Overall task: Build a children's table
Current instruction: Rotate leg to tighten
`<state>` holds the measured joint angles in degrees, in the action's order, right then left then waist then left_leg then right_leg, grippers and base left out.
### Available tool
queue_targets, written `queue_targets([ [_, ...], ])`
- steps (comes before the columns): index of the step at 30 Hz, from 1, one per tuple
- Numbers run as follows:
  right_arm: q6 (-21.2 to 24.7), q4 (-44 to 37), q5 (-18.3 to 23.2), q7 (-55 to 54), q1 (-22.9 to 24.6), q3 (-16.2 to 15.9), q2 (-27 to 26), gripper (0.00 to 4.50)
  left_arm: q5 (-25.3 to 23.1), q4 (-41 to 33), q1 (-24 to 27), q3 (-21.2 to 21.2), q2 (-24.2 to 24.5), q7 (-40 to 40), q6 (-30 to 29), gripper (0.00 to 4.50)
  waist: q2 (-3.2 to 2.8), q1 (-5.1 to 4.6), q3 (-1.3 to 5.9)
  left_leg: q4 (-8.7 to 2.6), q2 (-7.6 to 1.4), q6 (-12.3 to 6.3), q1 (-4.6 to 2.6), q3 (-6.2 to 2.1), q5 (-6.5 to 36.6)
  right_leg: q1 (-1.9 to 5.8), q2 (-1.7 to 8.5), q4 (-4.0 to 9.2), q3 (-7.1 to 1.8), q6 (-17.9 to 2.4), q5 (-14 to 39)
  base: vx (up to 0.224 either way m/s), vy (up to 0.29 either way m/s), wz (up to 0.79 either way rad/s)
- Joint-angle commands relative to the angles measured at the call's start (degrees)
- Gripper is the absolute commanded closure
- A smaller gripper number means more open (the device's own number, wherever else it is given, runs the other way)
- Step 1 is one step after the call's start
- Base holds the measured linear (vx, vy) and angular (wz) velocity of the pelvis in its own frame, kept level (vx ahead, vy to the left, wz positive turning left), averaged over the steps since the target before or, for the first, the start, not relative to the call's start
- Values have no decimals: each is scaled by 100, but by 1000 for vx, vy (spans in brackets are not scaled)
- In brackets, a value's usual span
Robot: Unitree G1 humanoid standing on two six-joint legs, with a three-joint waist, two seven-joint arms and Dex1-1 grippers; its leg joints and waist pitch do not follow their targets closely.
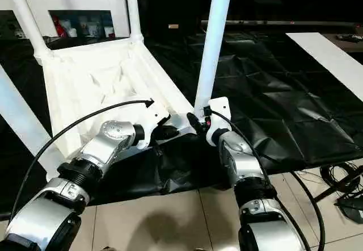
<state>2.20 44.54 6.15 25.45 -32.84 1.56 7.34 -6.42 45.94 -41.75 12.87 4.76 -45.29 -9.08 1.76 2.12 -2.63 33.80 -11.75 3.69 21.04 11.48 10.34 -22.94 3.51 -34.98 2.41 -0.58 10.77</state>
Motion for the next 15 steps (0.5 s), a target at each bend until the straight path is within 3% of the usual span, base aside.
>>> queue_targets([
  [1, 34, -200, 91, 754, 45, -337, -12, 97, 119, 1, 64, 197, -91, -378, 173, 450, 71, 25, 316, -385, -157, -288, -50, -98, 1246, 228, 431, 507, -227, -1068, 1549, 0, 0, 0],
  [2, 66, -274, 105, 954, 70, -388, 68, 77, 138, -18, 81, 188, -44, -454, 200, 450, 75, 26, 317, -382, -157, -308, -46, -97, 1217, 232, 429, 499, -228, -1086, 1481, 0, 0, 0],
  [7, 99, -646, 172, 1868, 237, -578, 513, 73, 234, -114, 188, 172, 245, -965, 324, 450, 67, 54, 318, -371, -162, -420, -35, -90, 1098, 252, 432, 470, -226, -1207, 1236, 0, 0, 0],
  [12, 386, -1297, 313, 3201, 506, -810, 1283, 73, 647, -924, 638, 355, 997, -2667, 141, 450, 33, 58, 322, -381, -194, -418, -60, -90, 1137, 240, 422, 439, -235, -1327, 1117, 0, 0, 0],
  [15, 453, -1360, 276, 3460, 547, -893, 1435, 73, 645, -933, 658, 311, 1114, -2731, 119, 450, 17, 147, 311, -384, -217, -408, -76, -61, 1058, 223, 401, 406, -232, -1390, 887, 0, 0, 0],
])
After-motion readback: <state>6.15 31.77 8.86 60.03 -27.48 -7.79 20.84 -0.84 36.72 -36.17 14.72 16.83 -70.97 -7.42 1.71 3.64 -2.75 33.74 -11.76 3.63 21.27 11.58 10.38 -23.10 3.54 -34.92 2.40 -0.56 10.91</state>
